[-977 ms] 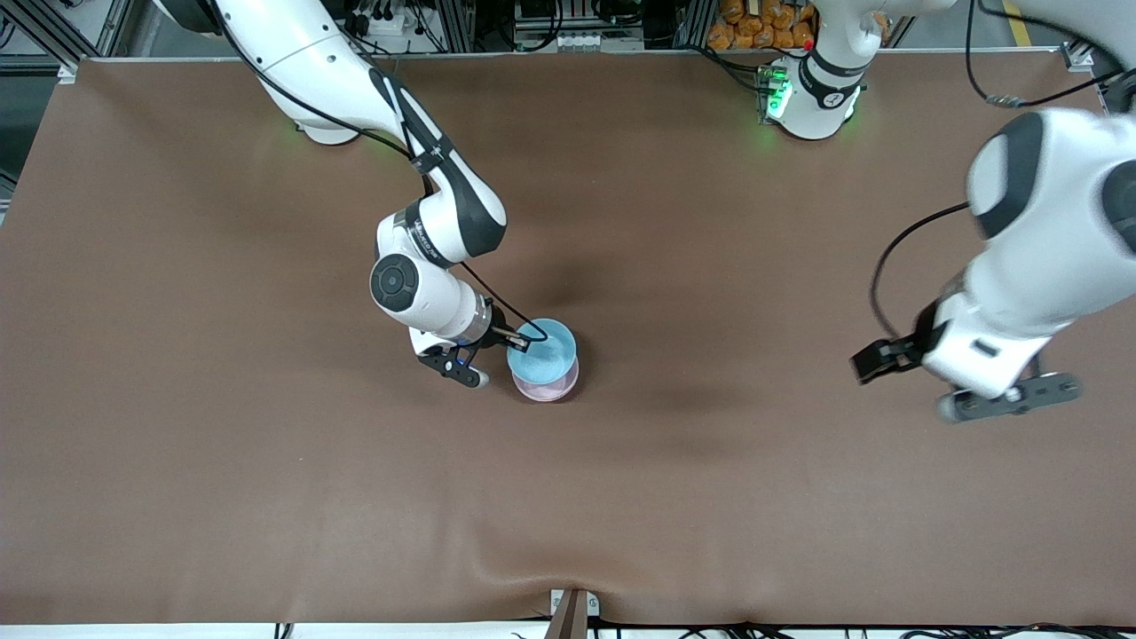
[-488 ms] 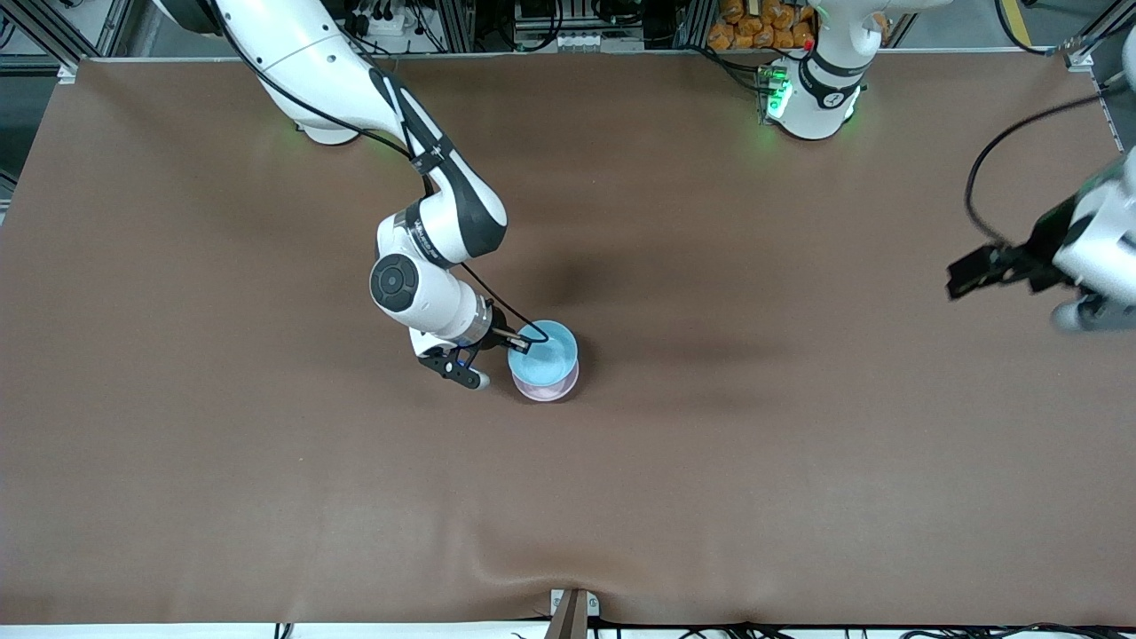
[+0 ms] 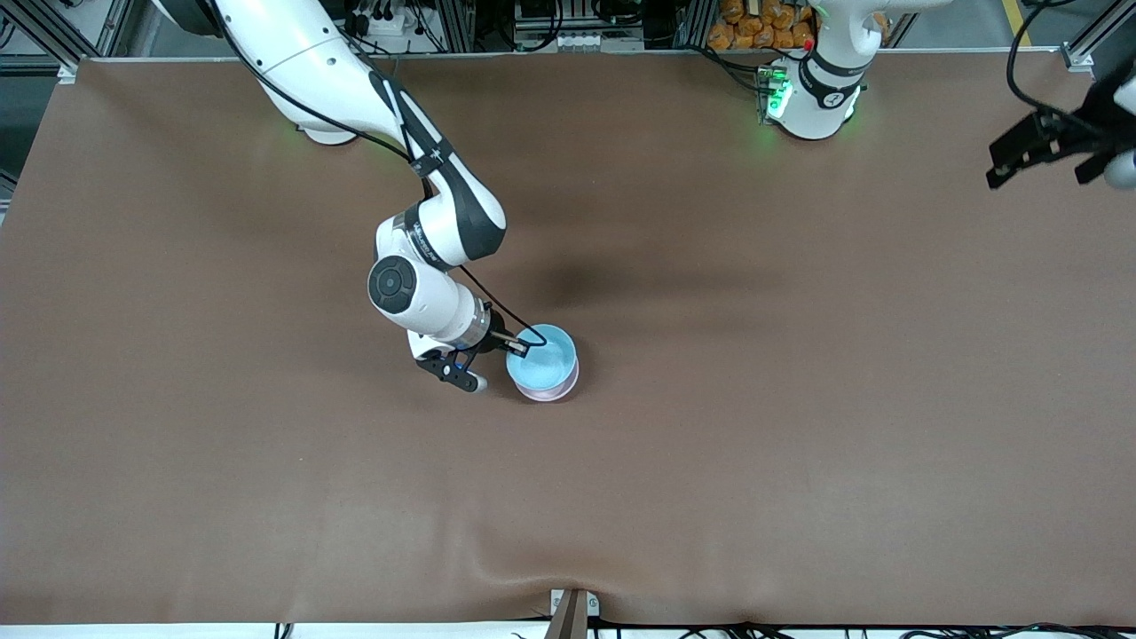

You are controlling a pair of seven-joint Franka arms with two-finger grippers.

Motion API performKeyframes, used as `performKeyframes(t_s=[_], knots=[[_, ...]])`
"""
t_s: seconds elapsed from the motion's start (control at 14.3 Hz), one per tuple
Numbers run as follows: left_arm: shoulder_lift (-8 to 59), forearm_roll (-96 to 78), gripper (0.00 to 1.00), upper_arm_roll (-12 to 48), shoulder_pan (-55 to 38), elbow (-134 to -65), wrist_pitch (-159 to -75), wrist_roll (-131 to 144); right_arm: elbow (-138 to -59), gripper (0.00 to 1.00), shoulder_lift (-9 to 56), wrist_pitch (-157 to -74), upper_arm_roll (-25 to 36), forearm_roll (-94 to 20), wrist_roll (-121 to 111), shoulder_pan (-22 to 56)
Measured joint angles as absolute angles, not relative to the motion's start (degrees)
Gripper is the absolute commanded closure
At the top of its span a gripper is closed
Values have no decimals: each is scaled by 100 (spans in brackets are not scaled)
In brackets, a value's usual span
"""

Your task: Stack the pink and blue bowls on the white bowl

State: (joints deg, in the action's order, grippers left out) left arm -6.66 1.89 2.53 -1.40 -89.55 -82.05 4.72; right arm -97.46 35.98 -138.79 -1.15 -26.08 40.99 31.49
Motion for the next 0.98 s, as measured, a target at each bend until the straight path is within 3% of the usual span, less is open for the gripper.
performKeyframes(t_s=[0.42, 0.49, 0.56, 0.63, 0.98], knots=[[-455, 189, 0, -35, -140, -8825, -8451, -188, -9696, 100, 3632, -13880, -93, -2608, 4099, 3145], [-409, 189, 0, -102, -137, -8815, -8465, -300, -9696, 74, 3643, -13880, -95, -2608, 4099, 3146], [-377, 189, 0, -143, -135, -8809, -8476, -346, -9696, 13, 3652, -13880, -95, -2608, 4098, 3147], [-360, 189, 0, -154, -135, -8805, -8482, -352, -9695, 0, 3654, -13880, -94, -2607, 4096, 3146], [-325, 166, 0, -195, -138, -8806, -8485, -352, -9620, 0, 3654, -13881, -64, -2606, 4091, 3077]])
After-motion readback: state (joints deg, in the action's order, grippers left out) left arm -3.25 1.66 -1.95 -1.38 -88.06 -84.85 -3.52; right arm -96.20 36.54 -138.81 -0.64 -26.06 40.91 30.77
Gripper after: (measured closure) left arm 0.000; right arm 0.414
